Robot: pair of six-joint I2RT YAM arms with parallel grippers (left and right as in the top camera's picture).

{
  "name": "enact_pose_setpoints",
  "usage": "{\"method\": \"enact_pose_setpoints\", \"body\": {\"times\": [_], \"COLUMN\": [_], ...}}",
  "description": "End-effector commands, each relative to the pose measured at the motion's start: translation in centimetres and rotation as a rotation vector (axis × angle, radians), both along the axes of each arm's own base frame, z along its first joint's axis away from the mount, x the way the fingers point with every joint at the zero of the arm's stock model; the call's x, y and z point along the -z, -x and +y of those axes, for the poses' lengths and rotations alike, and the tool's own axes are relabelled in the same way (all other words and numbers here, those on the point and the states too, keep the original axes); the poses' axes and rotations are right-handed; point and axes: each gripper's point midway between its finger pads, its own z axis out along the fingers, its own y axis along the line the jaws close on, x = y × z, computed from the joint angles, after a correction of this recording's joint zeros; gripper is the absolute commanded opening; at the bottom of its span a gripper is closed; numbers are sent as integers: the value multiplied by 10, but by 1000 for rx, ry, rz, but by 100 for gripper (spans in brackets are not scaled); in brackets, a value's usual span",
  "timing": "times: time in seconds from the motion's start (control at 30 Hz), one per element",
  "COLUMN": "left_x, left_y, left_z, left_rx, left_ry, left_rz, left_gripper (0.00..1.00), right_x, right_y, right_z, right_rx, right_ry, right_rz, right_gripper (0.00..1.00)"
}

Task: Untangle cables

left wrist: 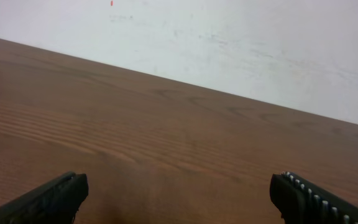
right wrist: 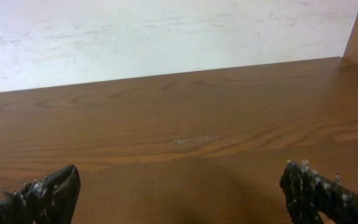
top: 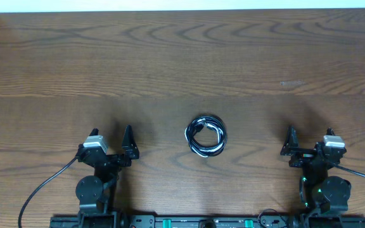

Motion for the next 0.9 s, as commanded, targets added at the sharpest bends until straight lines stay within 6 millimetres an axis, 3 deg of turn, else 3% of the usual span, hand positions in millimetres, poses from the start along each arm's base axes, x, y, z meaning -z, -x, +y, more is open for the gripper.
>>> {"method": "enact_pose_setpoints", "body": {"times": [0.0, 0.87], "left_x": [16, 16], "left_y": [1, 1], "left_z": [-2, -2], "left_rx": [11, 11], "left_ry": [-11, -11], "left_rz": [54, 54], "left_gripper": [99, 99], "right_x": [0, 0], "right_y": [0, 0], "right_z": [-1, -1], "right_rx": [6, 6], "right_ry": [7, 7], "right_rz": [-1, -1], "right_gripper": [99, 99]}}
